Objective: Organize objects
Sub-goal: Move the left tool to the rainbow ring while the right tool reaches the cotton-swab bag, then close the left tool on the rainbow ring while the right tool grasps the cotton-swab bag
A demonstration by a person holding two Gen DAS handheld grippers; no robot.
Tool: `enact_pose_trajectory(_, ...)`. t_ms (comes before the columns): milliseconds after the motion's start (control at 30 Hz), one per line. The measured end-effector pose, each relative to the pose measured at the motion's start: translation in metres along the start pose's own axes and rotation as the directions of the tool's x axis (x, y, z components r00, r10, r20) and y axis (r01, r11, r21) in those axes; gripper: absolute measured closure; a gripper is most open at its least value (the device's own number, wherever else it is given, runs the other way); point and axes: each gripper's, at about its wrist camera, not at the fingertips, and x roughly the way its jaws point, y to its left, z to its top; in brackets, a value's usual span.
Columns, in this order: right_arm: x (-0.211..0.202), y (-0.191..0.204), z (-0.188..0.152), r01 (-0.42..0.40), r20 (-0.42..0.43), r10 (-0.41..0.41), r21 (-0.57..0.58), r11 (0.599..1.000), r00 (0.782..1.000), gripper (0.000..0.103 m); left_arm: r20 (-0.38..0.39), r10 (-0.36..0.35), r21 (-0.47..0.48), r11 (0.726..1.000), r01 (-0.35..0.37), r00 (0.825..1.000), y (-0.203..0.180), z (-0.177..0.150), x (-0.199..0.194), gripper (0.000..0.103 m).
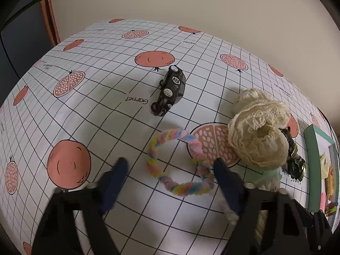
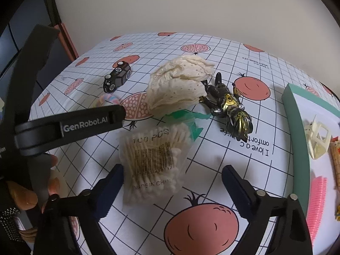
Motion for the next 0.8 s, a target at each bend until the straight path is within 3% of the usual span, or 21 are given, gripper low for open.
enact_pose_trajectory(300,-0.002,0.005,0.000,-0.027,-0.011,0.027,-0.012,1.000,1.000,0.036,0.004,0.002,0.035,0.999,-0.002,1.000,-0.004,-0.001,-0.002,0.055)
enact_pose_trajectory(367,-0.002,0.006,0.000,-0.037,-0.016,0.037,-0.015,0.999,0.999,0.049,0.003,0.000,0.039,0.999,0.000,1.000,-0.004,-0.001,-0.003,0.058)
enact_pose_trajectory(467,-0.003,0.007,0.000,-0.044,-0.024,0.044,-0.018,0.999,0.999,0.057,0.003,-0.003,0.048,0.999,0.003,1.000,-0.005,-0.002,-0.004,0.063)
enact_pose_trajectory(800,-0.008,0.006,-0.003,-0.064,-0.042,0.063,-0.032,0.997,0.997,0.069,0.009,-0.001,0.071,0.997,0.000,1.000,-0.012,-0.004,-0.011,0.072)
